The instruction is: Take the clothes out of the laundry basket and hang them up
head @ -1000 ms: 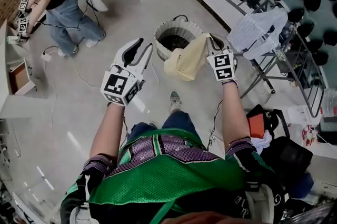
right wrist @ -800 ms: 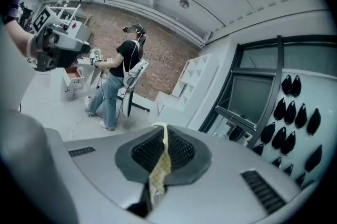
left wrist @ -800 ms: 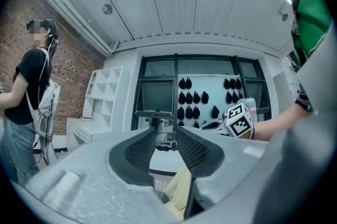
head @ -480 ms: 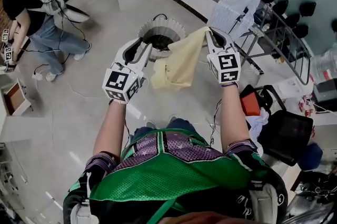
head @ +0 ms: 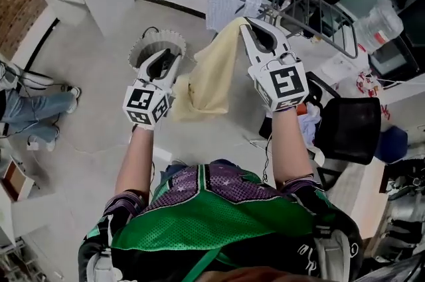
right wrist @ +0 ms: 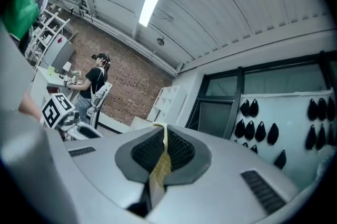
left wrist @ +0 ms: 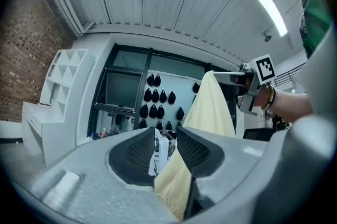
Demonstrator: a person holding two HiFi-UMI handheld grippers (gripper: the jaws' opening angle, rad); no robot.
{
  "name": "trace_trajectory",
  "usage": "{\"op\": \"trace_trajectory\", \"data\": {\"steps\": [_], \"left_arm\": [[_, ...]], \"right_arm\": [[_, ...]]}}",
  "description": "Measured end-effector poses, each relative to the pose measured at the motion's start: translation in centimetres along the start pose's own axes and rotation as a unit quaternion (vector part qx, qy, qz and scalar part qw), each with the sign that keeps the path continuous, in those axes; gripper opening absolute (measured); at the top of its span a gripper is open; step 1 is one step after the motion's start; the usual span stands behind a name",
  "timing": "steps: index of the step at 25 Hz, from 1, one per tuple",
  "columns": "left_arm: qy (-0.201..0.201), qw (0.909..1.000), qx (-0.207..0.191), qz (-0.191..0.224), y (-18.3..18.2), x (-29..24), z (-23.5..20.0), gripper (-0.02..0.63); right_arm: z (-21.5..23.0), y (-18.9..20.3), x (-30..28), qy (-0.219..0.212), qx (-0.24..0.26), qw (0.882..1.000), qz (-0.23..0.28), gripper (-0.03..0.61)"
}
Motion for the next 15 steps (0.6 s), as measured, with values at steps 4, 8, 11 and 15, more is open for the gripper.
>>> {"op": "trace_trajectory", "data": {"steps": [4,8,11,15], "left_arm": [[0.050,0.9987,0.005,-0.007,0.9,-5.0,4.7,0.140],[0.094,0.9955,0.005,-0.010,1.6,-9.2,9.8,0.140],[0.124,0.9922,-0.002,-0.011,2.1,-11.5,13.9,0.140],[0.159,0.9871,-0.014,-0.011,2.3,-14.0,19.1,0.140]], "right_arm": [[4.5,-1.3,4.3,0.034,0.021,0.999,0.012,0.005],[8.4,-0.6,8.7,0.071,0.025,0.997,0.006,0.005],[10.7,0.7,12.1,0.089,0.025,0.996,0.003,0.005],[13.4,2.2,16.8,0.119,0.017,0.993,0.001,0.005]]}}
Point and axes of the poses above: the fingertips, and each gripper's own axes: x backward along the fingers, z to its right, y out of its underside, the point moved 8 cm from there along x, backward along the fingers, and after that the axes turned 6 degrees about x, right-handed, at the moved point
